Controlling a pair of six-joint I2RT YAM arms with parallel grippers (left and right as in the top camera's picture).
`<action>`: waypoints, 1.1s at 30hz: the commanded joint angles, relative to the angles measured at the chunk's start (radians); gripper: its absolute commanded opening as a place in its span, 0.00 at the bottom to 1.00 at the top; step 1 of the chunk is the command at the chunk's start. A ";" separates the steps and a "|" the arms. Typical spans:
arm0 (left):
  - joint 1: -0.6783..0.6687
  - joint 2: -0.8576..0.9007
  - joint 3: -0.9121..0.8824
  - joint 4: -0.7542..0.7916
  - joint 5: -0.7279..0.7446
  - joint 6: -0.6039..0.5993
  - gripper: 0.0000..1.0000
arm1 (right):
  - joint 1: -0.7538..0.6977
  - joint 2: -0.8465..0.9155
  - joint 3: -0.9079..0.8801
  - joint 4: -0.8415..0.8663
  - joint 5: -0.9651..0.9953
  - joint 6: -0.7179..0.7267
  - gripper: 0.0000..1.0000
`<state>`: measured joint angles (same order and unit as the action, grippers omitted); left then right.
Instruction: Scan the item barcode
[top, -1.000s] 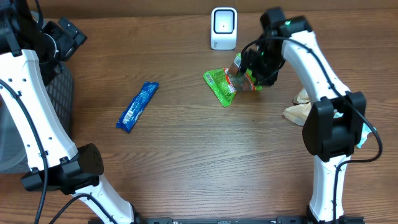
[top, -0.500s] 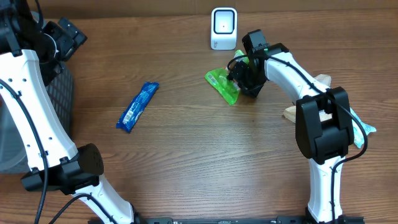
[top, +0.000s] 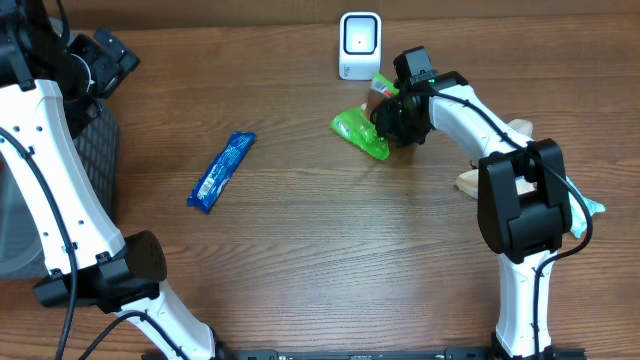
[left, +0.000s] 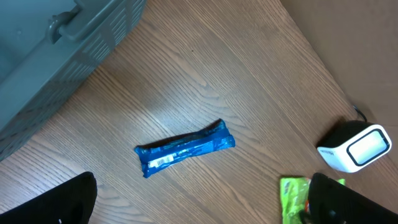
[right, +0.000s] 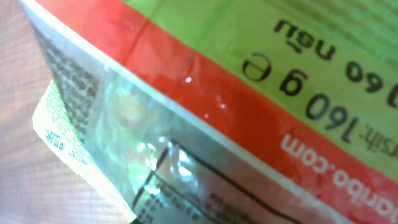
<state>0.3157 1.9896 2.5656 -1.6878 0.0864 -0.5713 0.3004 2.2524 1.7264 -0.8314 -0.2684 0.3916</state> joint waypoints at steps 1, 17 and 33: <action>-0.004 -0.028 0.010 -0.002 0.003 -0.009 1.00 | 0.005 -0.014 0.013 -0.131 -0.182 -0.502 0.25; -0.004 -0.028 0.010 -0.002 0.003 -0.009 1.00 | -0.163 -0.186 0.121 -0.401 -0.244 -0.150 0.59; -0.004 -0.028 0.010 -0.002 0.003 -0.009 1.00 | -0.157 -0.186 -0.460 0.346 -0.531 -0.183 0.76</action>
<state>0.3157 1.9896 2.5656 -1.6882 0.0868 -0.5713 0.1112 2.0731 1.3094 -0.5648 -0.7624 0.2234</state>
